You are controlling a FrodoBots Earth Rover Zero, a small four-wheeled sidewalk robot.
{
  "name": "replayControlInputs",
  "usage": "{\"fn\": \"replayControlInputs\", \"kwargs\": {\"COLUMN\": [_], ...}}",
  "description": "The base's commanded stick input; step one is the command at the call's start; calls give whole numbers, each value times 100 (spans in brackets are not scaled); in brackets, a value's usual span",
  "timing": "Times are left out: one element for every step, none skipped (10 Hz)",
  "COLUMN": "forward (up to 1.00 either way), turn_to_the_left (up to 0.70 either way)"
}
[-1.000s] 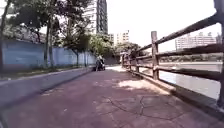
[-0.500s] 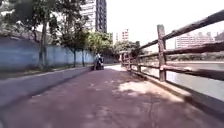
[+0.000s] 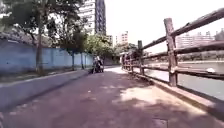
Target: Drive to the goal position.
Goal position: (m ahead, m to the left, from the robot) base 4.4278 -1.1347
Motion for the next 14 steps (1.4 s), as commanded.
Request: {"fn": "replayControlInputs", "kwargs": {"forward": [92,92,92,92,92,92,92,92,92,92,92,92,92,92], "turn_to_the_left": [4,18,19,16,11,6,1,1,1,1,1,1,1,1]}}
